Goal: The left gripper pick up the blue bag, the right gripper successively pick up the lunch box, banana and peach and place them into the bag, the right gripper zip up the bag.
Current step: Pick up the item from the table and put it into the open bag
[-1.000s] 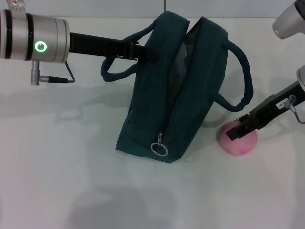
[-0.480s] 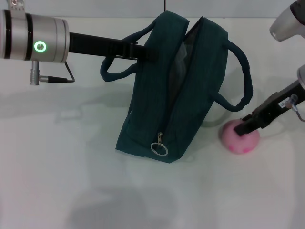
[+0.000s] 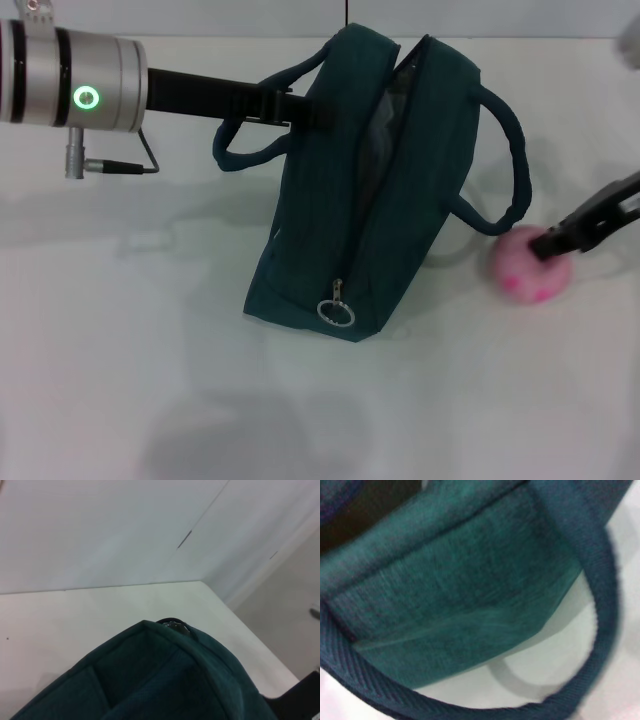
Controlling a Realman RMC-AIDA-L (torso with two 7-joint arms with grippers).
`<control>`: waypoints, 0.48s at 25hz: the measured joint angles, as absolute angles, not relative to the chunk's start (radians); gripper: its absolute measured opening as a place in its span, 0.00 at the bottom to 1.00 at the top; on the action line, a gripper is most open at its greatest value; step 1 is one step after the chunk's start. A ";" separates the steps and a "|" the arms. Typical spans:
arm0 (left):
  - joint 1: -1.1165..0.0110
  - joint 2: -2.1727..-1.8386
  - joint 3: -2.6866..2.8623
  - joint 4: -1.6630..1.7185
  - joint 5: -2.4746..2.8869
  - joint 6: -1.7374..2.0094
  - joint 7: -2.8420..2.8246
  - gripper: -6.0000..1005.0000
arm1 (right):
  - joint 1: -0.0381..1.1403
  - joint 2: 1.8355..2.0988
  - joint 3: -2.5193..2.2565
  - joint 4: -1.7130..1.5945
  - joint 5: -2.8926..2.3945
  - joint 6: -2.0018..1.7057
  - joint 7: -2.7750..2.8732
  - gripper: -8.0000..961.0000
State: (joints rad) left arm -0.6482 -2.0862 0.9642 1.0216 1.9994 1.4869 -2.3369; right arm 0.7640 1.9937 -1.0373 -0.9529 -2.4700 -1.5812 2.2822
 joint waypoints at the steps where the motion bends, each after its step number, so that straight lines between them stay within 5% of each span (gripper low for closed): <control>1: -0.648 -2.086 0.965 1.022 1.993 1.489 -2.338 0.06 | 0.755 1.988 -0.982 -0.960 -2.467 -1.602 2.266 0.18; 12: -0.644 -2.085 0.971 1.020 1.945 1.533 -2.351 0.06 | 0.556 1.862 -0.573 -0.998 -1.871 -1.924 2.089 0.06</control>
State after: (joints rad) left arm -0.6441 -2.0847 0.9711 1.0202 1.9453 1.5330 -2.3510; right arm 0.5564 1.8621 -0.5729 -0.9980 -1.8710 -1.9236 2.0891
